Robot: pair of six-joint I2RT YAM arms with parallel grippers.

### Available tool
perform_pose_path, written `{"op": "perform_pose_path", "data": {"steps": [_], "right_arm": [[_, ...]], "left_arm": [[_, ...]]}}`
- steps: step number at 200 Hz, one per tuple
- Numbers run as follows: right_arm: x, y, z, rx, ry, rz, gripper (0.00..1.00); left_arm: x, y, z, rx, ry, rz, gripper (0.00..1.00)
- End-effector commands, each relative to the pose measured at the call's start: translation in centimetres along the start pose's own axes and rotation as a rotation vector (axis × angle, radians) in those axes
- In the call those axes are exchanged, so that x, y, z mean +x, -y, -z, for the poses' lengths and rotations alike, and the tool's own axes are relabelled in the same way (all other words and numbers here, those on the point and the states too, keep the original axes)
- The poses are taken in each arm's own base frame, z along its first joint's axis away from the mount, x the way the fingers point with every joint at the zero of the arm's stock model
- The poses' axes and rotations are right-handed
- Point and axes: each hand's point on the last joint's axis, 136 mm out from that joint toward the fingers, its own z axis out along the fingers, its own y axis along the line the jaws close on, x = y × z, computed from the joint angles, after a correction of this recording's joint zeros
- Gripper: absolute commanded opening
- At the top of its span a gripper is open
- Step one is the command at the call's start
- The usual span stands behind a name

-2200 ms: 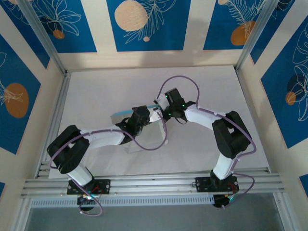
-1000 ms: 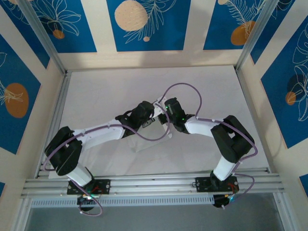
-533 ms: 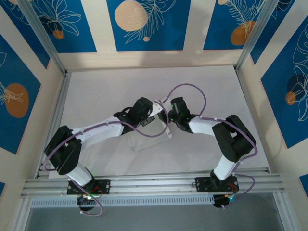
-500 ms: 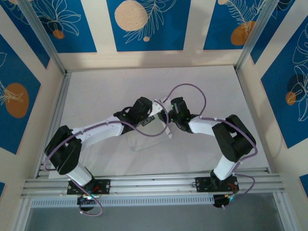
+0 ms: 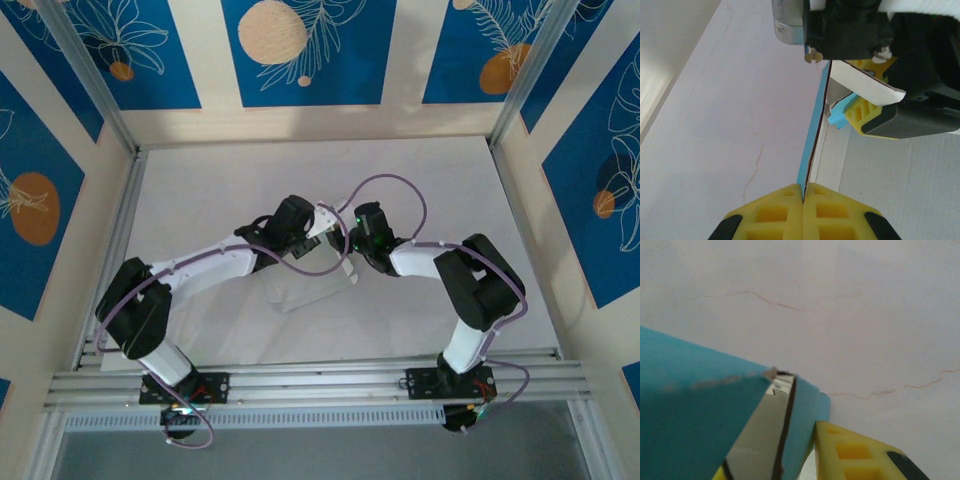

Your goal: Fold the paper box

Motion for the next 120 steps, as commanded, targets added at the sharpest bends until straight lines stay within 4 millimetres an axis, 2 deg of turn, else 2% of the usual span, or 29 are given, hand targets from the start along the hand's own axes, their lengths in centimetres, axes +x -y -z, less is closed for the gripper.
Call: {"op": "perform_pose_path", "data": {"steps": [1, 49, 80, 120], "right_arm": [[-0.4, -1.2, -0.4, -0.039, 0.020, 0.005, 0.23], [-0.5, -1.0, 0.0, -0.045, 0.031, 0.002, 0.25], [-0.5, -0.6, 0.2, -0.043, 0.037, 0.007, 0.33], [-0.7, -0.2, 1.1, -0.095, 0.045, 0.003, 0.43]], "left_arm": [[-1.5, 1.3, -0.5, 0.064, 0.048, 0.006, 0.00], [-0.8, 0.4, -1.4, -0.017, 0.028, -0.018, 0.00], [-1.3, -0.8, -1.3, -0.077, 0.037, 0.009, 0.00], [-2.1, -1.3, -1.3, -0.082, 0.028, 0.027, 0.00]]}}
